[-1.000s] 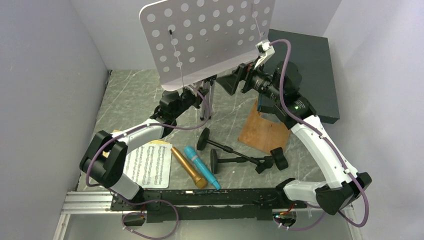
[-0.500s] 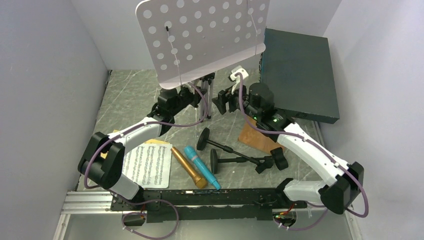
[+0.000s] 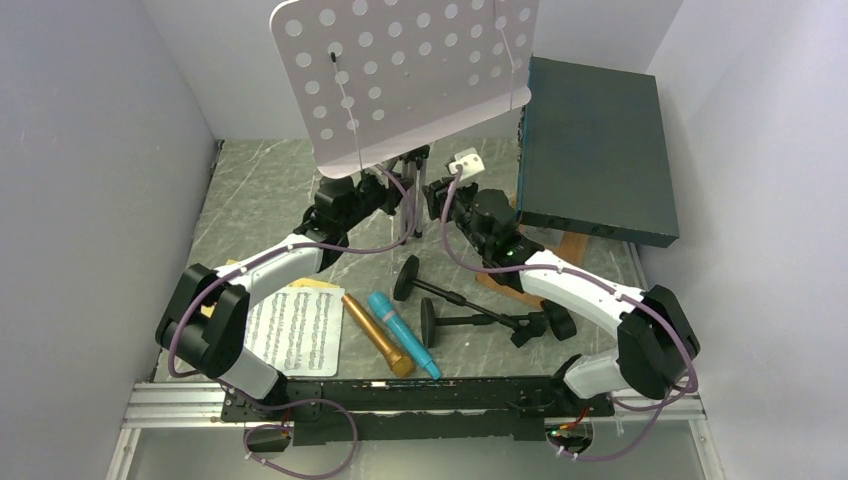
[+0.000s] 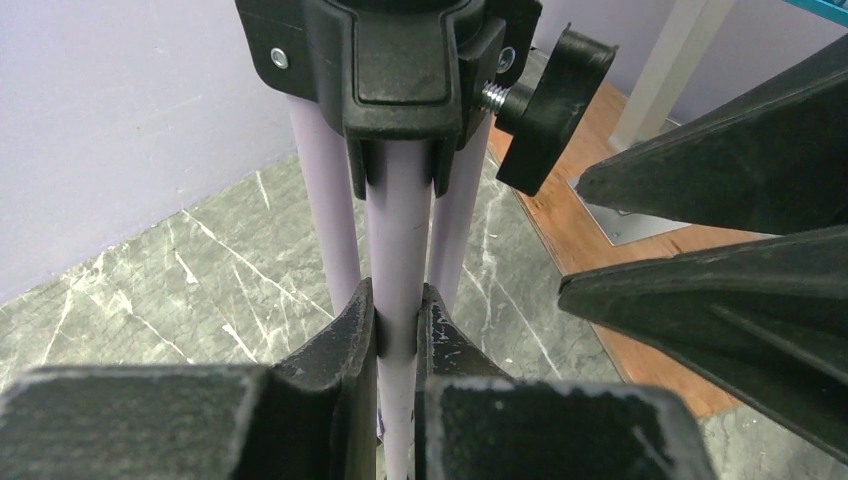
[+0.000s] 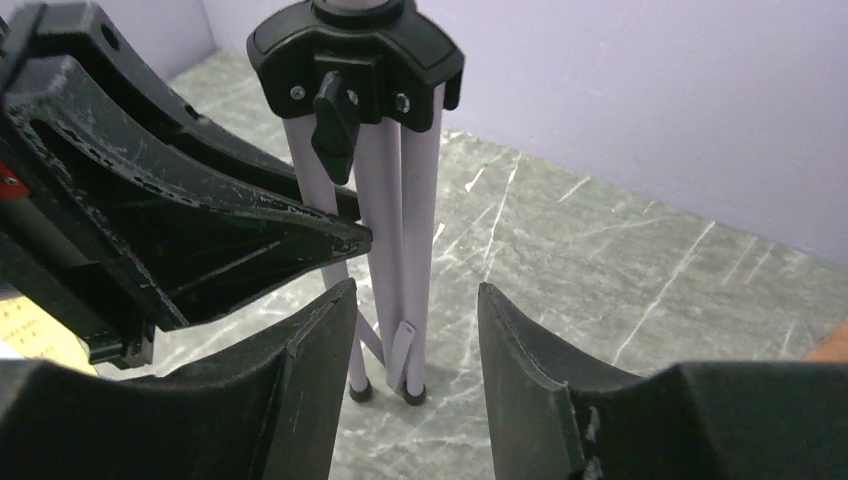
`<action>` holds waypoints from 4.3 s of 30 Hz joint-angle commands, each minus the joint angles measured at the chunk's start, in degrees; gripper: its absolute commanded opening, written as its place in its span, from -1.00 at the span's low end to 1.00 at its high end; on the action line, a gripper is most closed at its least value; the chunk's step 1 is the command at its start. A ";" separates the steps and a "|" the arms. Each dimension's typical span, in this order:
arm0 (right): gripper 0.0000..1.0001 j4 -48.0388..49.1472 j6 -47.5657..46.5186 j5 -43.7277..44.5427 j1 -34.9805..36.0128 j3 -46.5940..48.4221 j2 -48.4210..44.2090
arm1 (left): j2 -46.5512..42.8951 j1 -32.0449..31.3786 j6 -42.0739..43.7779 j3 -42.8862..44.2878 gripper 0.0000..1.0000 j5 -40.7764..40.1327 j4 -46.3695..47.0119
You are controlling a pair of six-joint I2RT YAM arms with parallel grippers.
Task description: Set up the instrument practice props
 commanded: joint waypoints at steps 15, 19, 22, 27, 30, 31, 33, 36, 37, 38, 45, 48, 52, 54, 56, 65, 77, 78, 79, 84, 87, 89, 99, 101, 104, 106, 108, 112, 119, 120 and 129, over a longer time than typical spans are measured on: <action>0.27 45.13 5.73 -7.07 -1.24 -0.74 4.77 | 0.03 -0.11 -3.00 -1.21 -1.00 3.04 -5.93; 0.24 53.29 1.38 -8.35 -1.16 0.66 9.55 | -0.09 -0.11 -3.32 -1.15 -1.00 3.42 -5.62; 0.23 55.28 -1.31 -7.46 -1.00 3.79 13.40 | -0.05 -0.11 -3.58 -0.91 -1.00 3.93 -5.56; 0.22 53.37 -3.51 -5.01 -0.85 8.53 16.48 | -0.20 -0.11 -3.54 -0.88 -1.00 3.96 -5.52; 0.20 51.52 -6.42 -3.79 -0.40 10.84 17.78 | -0.19 -0.11 -3.72 -0.74 -1.00 4.32 -5.39; 0.19 50.84 -7.01 -3.19 -0.20 11.68 18.30 | -0.17 -0.11 -3.83 -0.82 -1.00 4.24 -5.30; 0.14 49.56 -8.01 -2.92 -0.10 13.28 19.26 | 0.05 -0.10 -3.94 -0.70 -1.00 4.32 -5.31; 0.05 48.84 -9.03 -1.49 0.18 15.77 21.20 | 0.34 -0.11 -4.10 -0.65 -1.00 4.52 -5.19; 0.02 48.79 -9.87 -1.49 0.29 16.47 21.69 | 0.39 -0.11 -4.14 -0.73 -1.00 4.50 -5.11; -0.05 48.72 -11.08 -1.59 0.52 17.04 22.03 | 0.42 -0.11 -4.07 -0.75 -1.00 4.39 -5.22; -1.00 47.74 -16.65 -3.29 1.13 20.35 22.47 | 0.28 -0.11 -4.49 1.54 -1.00 3.93 -9.86; -1.00 48.72 -17.37 -4.91 1.02 22.73 22.94 | -0.13 -0.02 -4.50 3.67 -1.00 3.18 -14.59; -1.00 48.61 -16.56 -6.52 0.65 27.78 23.22 | -0.71 0.63 -2.91 8.00 -1.00 3.67 -24.76; -1.00 49.53 -15.47 -7.04 0.12 30.75 24.12 | -0.50 2.94 -3.37 10.57 -1.00 8.32 -31.06; -1.00 50.14 -13.42 -7.66 -0.69 33.52 25.03 | -0.09 5.87 -3.91 12.35 -1.00 13.65 -35.57; -1.00 53.57 -9.22 -11.45 -1.86 40.98 26.30 | -0.91 8.86 -0.91 8.73 -1.00 17.37 -37.98; -1.00 59.92 -8.09 -12.17 -1.25 30.73 23.81 | -1.34 8.86 -3.26 7.16 -0.62 14.95 -33.65; -1.00 60.38 -8.03 -11.97 -1.20 29.80 23.57 | -1.33 8.86 -4.56 6.52 -0.53 14.46 -31.59; -1.00 60.78 -8.36 -11.86 -0.99 29.02 23.35 | -1.28 8.78 -6.42 5.58 -0.42 13.87 -29.33; -1.00 62.82 -8.90 -10.15 -0.37 26.20 22.48 | -0.84 6.42 -9.50 2.68 0.15 10.03 -22.44; -1.00 63.48 -8.56 -9.59 -0.36 25.56 22.26 | -0.03 3.48 -8.48 1.32 0.30 4.62 -21.34; -1.00 64.43 -8.11 -8.93 -0.36 25.04 22.22 | 0.71 2.54 -9.14 0.09 0.36 0.85 -18.90; -1.00 63.61 -6.66 -8.32 -0.36 26.17 20.27 | -0.09 1.38 -13.49 -4.65 0.30 -20.27 -8.61; -1.00 63.34 -6.12 -8.76 -0.36 27.26 20.20 | 0.38 1.39 -13.29 -5.03 0.47 -19.02 -5.01; -1.00 63.30 -4.77 -8.77 -0.28 28.70 20.44 | 3.24 1.30 -11.60 -2.35 0.46 -14.71 -3.11; -1.00 62.69 -4.63 -8.80 -0.07 29.96 20.58 | 4.97 1.30 -11.04 -1.29 0.35 -13.80 -1.03; -1.00 62.16 -5.01 -9.07 0.11 30.98 20.62 | 6.23 1.30 -10.64 -0.58 0.13 -13.78 -0.60; -1.00 60.97 -5.44 -10.47 0.32 33.28 20.24 | 7.83 1.39 -8.30 1.02 -0.41 -18.35 -3.43; -1.00 57.64 -9.61 -16.12 0.34 42.26 21.41 | 8.76 3.76 -3.87 1.78 -1.00 -21.46 -8.21; -1.00 56.82 -10.76 -17.43 0.34 43.14 21.34 | 8.37 4.24 -3.13 2.20 -1.00 -21.13 -10.16; -1.00 56.52 -16.83 -18.01 0.23 34.94 18.57 | 0.58 9.45 1.82 7.81 -1.00 -6.19 -34.52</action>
